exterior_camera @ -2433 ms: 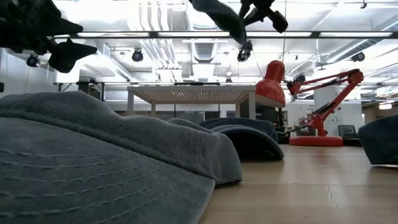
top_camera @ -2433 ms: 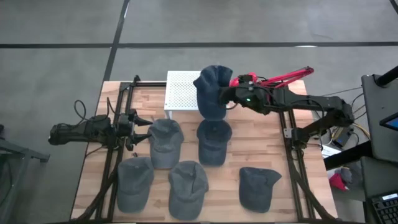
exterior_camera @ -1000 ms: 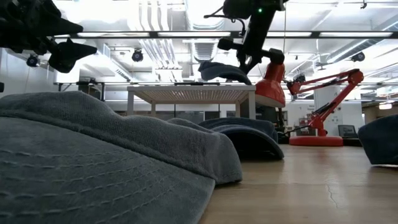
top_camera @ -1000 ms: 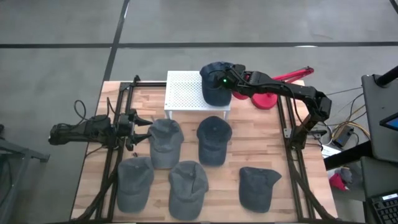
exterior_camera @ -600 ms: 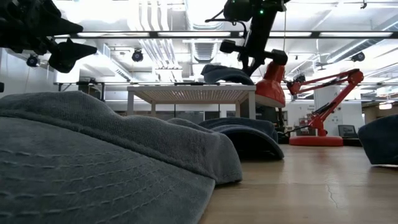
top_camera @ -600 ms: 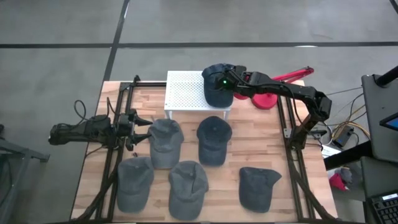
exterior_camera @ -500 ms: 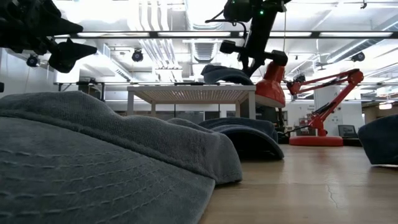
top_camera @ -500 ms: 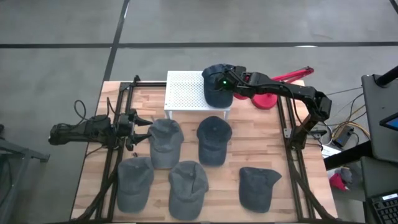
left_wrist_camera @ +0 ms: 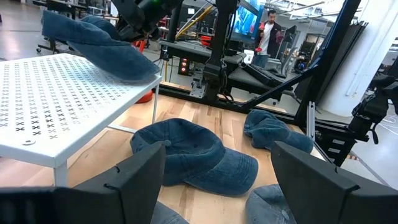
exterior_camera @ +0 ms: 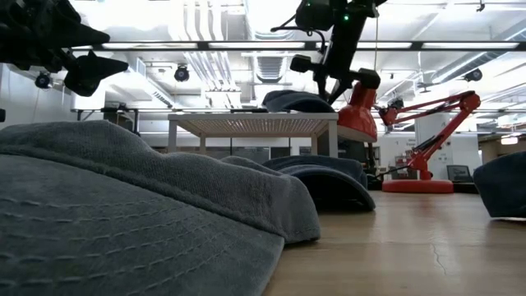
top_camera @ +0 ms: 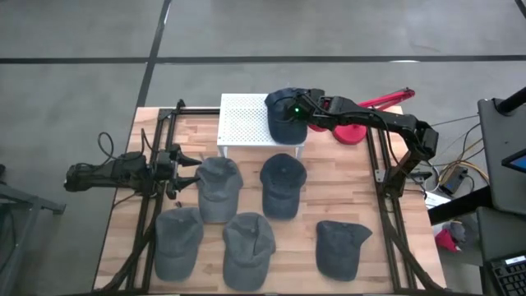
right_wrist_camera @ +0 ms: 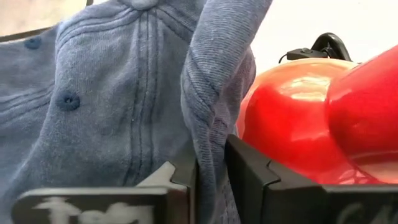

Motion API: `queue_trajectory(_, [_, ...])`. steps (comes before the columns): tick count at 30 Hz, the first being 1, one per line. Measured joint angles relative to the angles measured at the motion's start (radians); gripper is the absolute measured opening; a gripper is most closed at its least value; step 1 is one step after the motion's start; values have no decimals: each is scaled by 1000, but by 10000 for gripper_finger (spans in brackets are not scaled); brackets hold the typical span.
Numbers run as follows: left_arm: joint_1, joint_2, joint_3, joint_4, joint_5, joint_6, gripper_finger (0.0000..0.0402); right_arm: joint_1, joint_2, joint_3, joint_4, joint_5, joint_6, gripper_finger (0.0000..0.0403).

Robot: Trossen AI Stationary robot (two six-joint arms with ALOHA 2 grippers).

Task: Pick & Place hat
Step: Put the top right dark blue cap on the shelf

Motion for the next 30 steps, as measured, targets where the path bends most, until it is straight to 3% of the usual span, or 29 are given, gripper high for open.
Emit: queue_trajectory(30, [0,0,0,0,0,0,296,0,-3,0,31,-22,-65,203])
